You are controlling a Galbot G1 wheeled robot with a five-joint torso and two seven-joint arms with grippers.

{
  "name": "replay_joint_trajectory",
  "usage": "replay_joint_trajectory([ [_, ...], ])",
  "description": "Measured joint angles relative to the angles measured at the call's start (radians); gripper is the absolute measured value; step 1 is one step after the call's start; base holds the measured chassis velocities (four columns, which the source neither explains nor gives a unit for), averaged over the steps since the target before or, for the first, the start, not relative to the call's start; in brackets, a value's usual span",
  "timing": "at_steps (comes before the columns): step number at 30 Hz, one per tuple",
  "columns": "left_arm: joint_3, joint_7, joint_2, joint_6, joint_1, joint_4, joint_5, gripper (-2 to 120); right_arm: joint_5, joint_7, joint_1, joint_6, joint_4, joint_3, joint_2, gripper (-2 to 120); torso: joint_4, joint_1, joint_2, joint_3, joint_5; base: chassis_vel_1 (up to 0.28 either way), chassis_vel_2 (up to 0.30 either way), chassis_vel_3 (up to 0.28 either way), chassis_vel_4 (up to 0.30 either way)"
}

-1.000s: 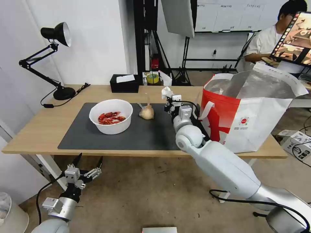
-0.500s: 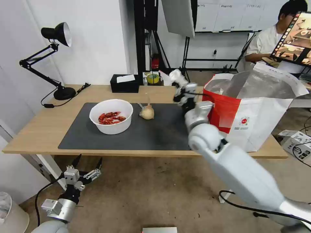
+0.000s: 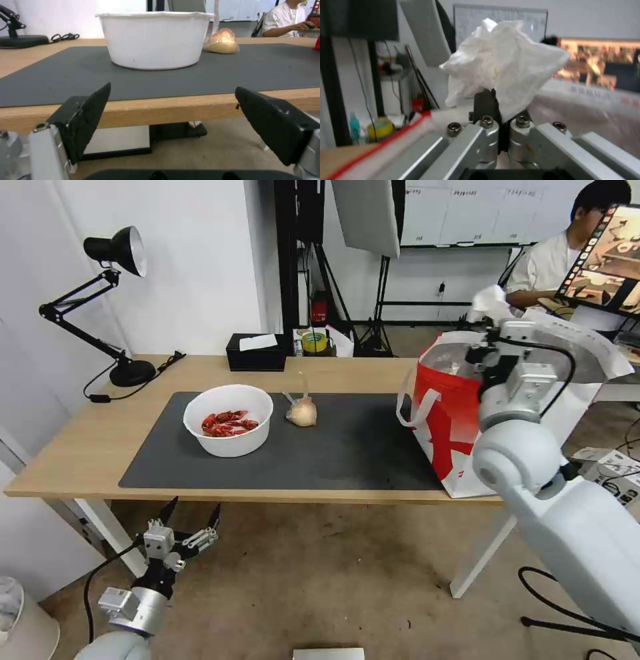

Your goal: Pick up the trash from the table and place it into the takeout bag.

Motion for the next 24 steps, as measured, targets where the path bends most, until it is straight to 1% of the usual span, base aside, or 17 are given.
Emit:
replay_joint_trajectory([
  [1,0.000,0.000,0.000,0.000,0.000,0.000,0.000,100,0.000,0.000,0.000,0.000,0.000,0.000,0.000,0,0.0000,0.000,0.000,0.000,0.0000,0.000,0.000,0.000,0.000],
  [3,0.002,0.000,-0.001,0.000,-0.001,0.003,0.001,100,0.146,0.063,0.021,-0.042,0.008,0.005,-0.008,0,0.0001,0.000,0.000,0.000,-0.0003,0.000,0.000,0.000,0.000],
  [4,0.002,0.000,-0.001,0.000,-0.001,0.003,0.001,100,0.146,0.063,0.021,-0.042,0.008,0.005,-0.008,0,0.0001,0.000,0.000,0.000,-0.0003,0.000,0.000,0.000,0.000],
  [6,0.003,0.000,-0.003,0.000,0.000,0.005,0.001,100,0.212,0.081,0.038,-0.049,0.009,0.005,-0.015,12,0.0003,0.000,0.000,0.000,-0.0004,0.000,0.000,0.000,0.000],
  [7,0.003,0.000,-0.003,0.000,0.000,0.006,0.001,100,0.223,0.081,0.041,-0.049,0.008,0.005,-0.018,15,0.0003,0.000,0.000,0.000,-0.0004,0.000,0.000,0.000,0.000],
  [8,0.003,0.000,-0.003,0.000,0.000,0.006,0.001,100,0.223,0.081,0.041,-0.049,0.008,0.005,-0.018,15,0.0003,0.000,0.000,0.000,-0.0004,0.000,0.000,0.000,0.000],
  [9,0.003,0.000,-0.003,0.000,0.000,0.006,0.001,100,0.231,0.081,0.045,-0.049,0.008,0.005,-0.020,22,0.0003,0.000,0.000,0.000,-0.0003,0.000,0.000,0.000,0.000],
  [11,0.003,0.000,-0.001,0.000,0.000,0.006,0.000,100,0.245,0.081,0.048,-0.048,0.009,0.005,-0.025,28,0.0002,0.000,0.000,0.000,-0.0004,0.000,0.000,0.000,0.000],
  [12,0.003,0.000,-0.001,0.000,0.000,0.006,0.000,100,0.245,0.081,0.048,-0.048,0.009,0.005,-0.025,28,0.0002,0.000,0.000,0.000,-0.0004,0.000,0.000,0.000,0.000],
  [14,0.003,0.000,0.006,0.000,-0.001,0.005,-0.001,100,0.250,0.081,0.050,-0.047,0.010,0.005,-0.030,40,0.0002,0.000,0.000,0.000,-0.0004,0.000,0.000,0.000,0.000],
  [16,0.003,0.000,0.009,0.000,-0.001,0.004,-0.002,100,0.250,0.080,0.051,-0.047,0.009,0.005,-0.031,43,0.0002,0.000,0.000,0.000,-0.0004,0.000,0.000,0.000,0.000],
  [17,0.003,0.000,0.011,0.000,-0.001,0.003,-0.002,100,0.249,0.079,0.051,-0.046,0.008,0.005,-0.033,50,0.0002,0.000,0.000,0.000,-0.0003,0.000,0.000,0.000,0.000],
  [19,0.003,0.000,0.015,0.001,-0.003,0.000,-0.003,100,0.243,0.075,0.049,-0.045,0.008,0.005,-0.034,59,0.0002,0.000,0.000,0.000,-0.0003,0.000,0.000,0.000,0.000],
  [20,0.003,0.000,0.015,0.001,-0.003,0.000,-0.003,100,0.243,0.075,0.049,-0.045,0.008,0.005,-0.034,59,0.0002,0.000,0.000,0.000,-0.0003,0.000,0.000,0.000,0.000],
  [22,0.005,0.000,0.016,0.002,-0.003,-0.002,-0.004,100,0.238,0.069,0.043,-0.043,0.009,0.005,-0.035,68,0.0002,0.000,0.000,0.000,-0.0003,0.000,0.000,0.000,0.000],
  [23,0.005,0.000,0.016,0.002,-0.003,-0.002,-0.004,100,0.238,0.069,0.043,-0.043,0.009,0.005,-0.035,68,0.0002,0.000,0.000,0.000,-0.0003,0.000,0.000,0.000,0.000],
  [24,0.006,0.000,0.016,0.004,-0.004,-0.004,-0.004,100,0.237,0.066,0.041,-0.043,0.012,0.006,-0.036,76,0.0002,0.000,0.000,0.000,-0.0003,0.000,0.000,0.000,0.000],
])
